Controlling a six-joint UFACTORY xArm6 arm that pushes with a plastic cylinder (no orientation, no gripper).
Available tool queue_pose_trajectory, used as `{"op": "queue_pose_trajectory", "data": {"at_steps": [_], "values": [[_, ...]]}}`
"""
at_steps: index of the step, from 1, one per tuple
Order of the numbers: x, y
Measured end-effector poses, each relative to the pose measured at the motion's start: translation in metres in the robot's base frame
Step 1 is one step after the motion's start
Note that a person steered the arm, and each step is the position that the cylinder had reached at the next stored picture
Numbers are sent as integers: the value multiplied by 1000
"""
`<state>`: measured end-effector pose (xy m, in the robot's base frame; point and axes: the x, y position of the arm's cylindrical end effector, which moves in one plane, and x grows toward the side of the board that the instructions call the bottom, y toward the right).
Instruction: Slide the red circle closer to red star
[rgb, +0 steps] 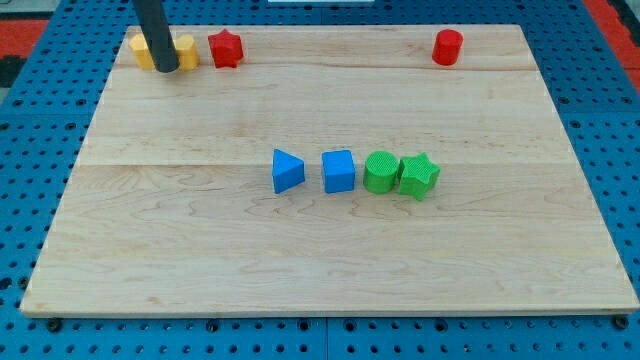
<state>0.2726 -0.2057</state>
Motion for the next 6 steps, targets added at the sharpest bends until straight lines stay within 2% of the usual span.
{"op": "queue_pose_trajectory", "data": {"at_steps": [1, 3, 4, 5, 6], "values": [[38, -3], [57, 273], [40, 417], [-6, 477], [-31, 423]]}}
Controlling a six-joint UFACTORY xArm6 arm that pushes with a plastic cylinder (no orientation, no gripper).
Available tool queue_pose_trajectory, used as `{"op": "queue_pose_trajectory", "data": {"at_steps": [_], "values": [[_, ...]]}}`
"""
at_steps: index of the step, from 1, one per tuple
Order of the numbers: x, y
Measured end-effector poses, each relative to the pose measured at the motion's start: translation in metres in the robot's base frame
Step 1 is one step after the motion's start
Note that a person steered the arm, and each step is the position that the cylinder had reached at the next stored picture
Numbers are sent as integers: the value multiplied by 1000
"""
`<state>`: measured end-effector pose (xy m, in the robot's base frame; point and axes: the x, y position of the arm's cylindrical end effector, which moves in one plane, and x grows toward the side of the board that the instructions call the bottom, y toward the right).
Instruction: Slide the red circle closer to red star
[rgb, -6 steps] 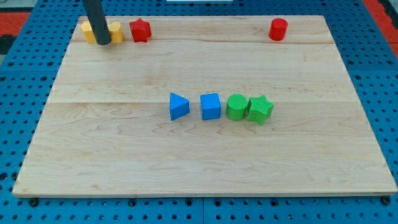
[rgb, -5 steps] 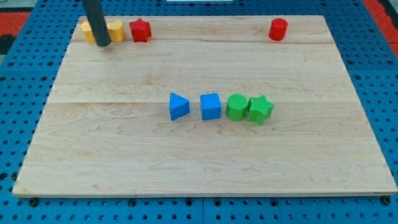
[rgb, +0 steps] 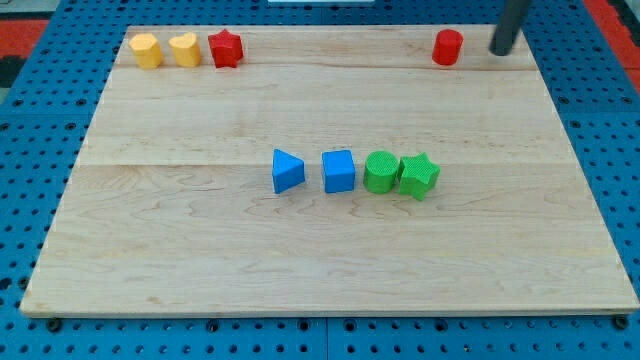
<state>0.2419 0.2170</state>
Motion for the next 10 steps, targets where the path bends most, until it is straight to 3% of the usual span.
{"op": "queue_pose_trajectory", "data": {"at_steps": [2, 3, 4, 5, 6, 10], "values": [[-4, -198], [-26, -108], [-50, -145], [-49, -218], [-50, -249], [-27, -245]]}}
